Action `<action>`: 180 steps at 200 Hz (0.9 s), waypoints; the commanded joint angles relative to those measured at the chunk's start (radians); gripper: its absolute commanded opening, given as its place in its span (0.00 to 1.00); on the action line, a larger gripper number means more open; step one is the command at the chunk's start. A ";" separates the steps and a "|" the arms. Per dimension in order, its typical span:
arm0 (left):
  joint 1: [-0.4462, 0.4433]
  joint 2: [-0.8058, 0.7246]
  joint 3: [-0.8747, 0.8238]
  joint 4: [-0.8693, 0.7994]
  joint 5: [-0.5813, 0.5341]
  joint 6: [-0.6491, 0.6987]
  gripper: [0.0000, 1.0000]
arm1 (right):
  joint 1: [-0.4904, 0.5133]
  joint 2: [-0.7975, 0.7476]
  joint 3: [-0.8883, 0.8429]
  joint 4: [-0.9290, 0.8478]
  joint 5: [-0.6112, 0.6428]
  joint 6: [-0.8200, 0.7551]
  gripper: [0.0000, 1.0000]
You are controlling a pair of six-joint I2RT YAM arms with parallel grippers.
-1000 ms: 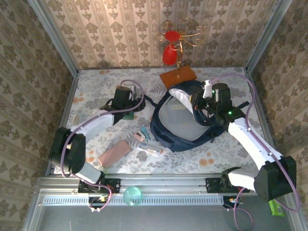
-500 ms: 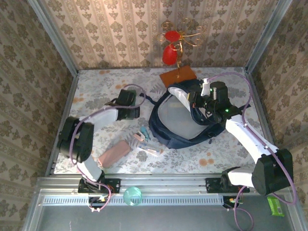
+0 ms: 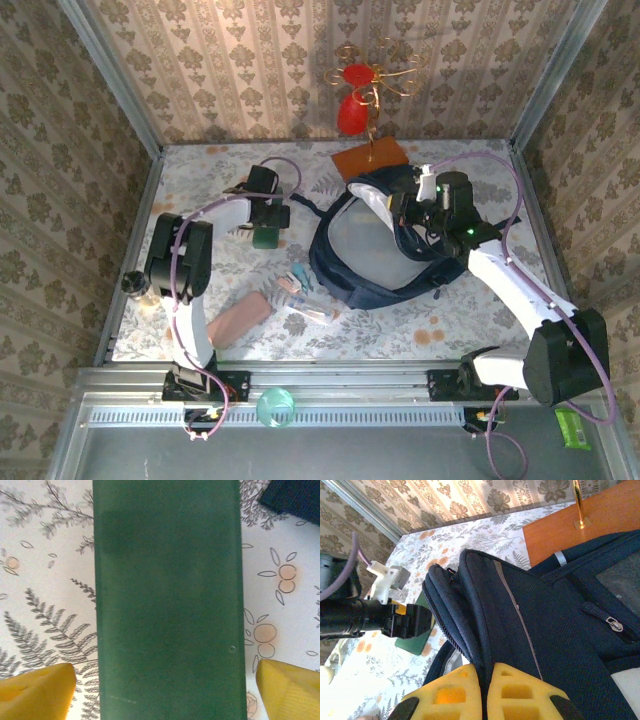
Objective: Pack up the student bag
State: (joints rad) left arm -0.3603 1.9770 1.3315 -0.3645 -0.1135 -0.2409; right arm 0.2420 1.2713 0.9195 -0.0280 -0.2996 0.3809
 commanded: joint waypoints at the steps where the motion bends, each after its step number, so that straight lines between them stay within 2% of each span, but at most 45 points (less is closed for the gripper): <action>1: 0.013 0.042 0.043 -0.034 0.066 0.009 0.87 | -0.003 0.005 -0.004 0.097 0.002 0.026 0.00; 43: 0.023 0.014 0.034 -0.015 0.086 -0.011 0.61 | 0.006 0.006 0.009 0.093 0.011 0.030 0.00; 61: 0.021 -0.096 -0.030 0.041 0.071 -0.030 0.53 | 0.007 0.008 0.019 0.092 0.013 0.050 0.00; 70: 0.017 -0.183 -0.084 0.083 0.098 -0.059 0.50 | 0.011 0.008 0.022 0.102 0.013 0.072 0.00; 99: -0.028 -0.465 -0.299 0.319 0.319 -0.301 0.48 | 0.036 -0.002 0.034 0.142 0.027 0.142 0.00; 115: -0.090 -0.534 -0.361 0.416 0.360 -0.439 0.48 | 0.054 -0.009 0.061 0.140 0.049 0.148 0.00; 120: -0.138 -0.542 -0.363 0.432 0.365 -0.472 0.48 | 0.059 -0.008 0.071 0.139 0.056 0.150 0.00; 144: -0.253 -0.527 -0.367 0.544 0.360 -0.622 0.48 | 0.066 0.014 0.127 0.105 0.073 0.149 0.00; 180: -0.331 -0.418 -0.361 0.737 0.316 -0.816 0.47 | 0.066 0.036 0.182 0.100 0.063 0.161 0.00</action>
State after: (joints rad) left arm -0.6743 1.4887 0.9752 0.1814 0.2157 -0.8536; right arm 0.3042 1.3041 1.0199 -0.0193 -0.2485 0.5179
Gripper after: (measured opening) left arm 0.668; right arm 0.086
